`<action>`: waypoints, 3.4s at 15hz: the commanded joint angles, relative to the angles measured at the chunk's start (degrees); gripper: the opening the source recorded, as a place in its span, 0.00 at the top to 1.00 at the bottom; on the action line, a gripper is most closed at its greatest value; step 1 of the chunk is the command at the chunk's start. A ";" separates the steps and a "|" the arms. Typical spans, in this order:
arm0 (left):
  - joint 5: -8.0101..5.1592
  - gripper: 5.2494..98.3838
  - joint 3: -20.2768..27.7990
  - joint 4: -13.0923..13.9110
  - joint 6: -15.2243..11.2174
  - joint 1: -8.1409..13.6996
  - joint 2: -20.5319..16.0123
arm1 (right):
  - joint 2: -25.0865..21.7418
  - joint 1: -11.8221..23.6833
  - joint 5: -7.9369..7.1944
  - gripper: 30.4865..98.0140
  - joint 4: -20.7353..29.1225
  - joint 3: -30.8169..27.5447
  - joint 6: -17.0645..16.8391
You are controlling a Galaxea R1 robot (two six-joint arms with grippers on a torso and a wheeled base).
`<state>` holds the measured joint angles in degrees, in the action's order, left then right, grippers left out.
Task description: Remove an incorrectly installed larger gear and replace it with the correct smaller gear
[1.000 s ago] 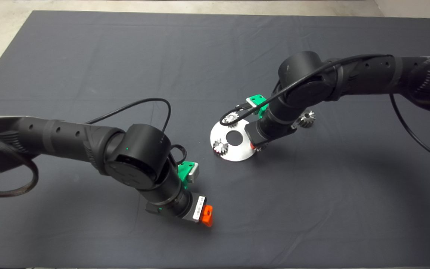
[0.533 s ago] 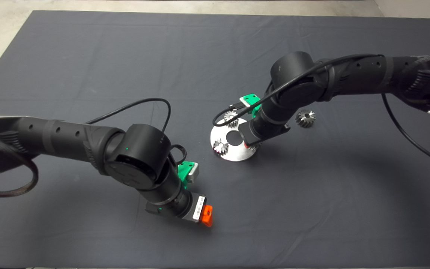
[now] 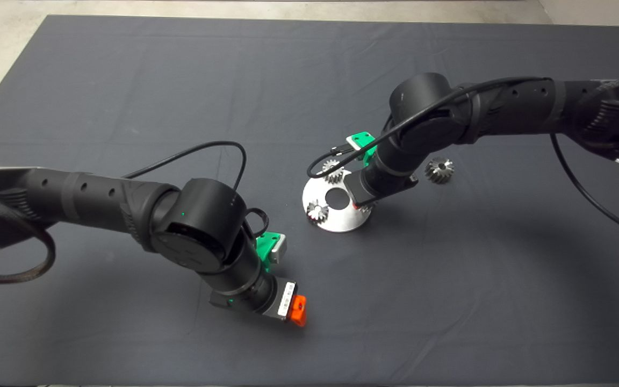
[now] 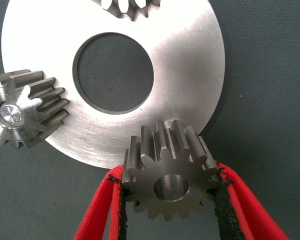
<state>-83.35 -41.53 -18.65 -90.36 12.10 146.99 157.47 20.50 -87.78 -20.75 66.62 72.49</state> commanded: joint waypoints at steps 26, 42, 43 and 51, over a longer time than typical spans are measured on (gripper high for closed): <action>0.11 0.01 -0.02 -0.92 0.01 1.09 -0.25 | 0.35 1.01 -4.94 0.93 -1.75 0.86 -0.50; 0.11 0.01 0.24 -1.21 -0.70 1.00 -0.08 | -2.64 -2.27 -5.20 0.93 -4.21 2.80 -3.71; 0.11 0.01 0.07 -1.23 -0.70 1.00 -0.08 | -2.73 -2.57 -5.20 0.93 -4.75 3.07 -4.45; 0.20 0.01 -0.11 -2.18 -0.70 1.00 0.08 | -4.11 -3.27 -5.12 0.93 -4.85 2.44 -4.90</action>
<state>-83.30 -41.53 -20.22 -90.77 12.09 146.86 155.23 19.65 -85.50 -21.58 68.08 67.96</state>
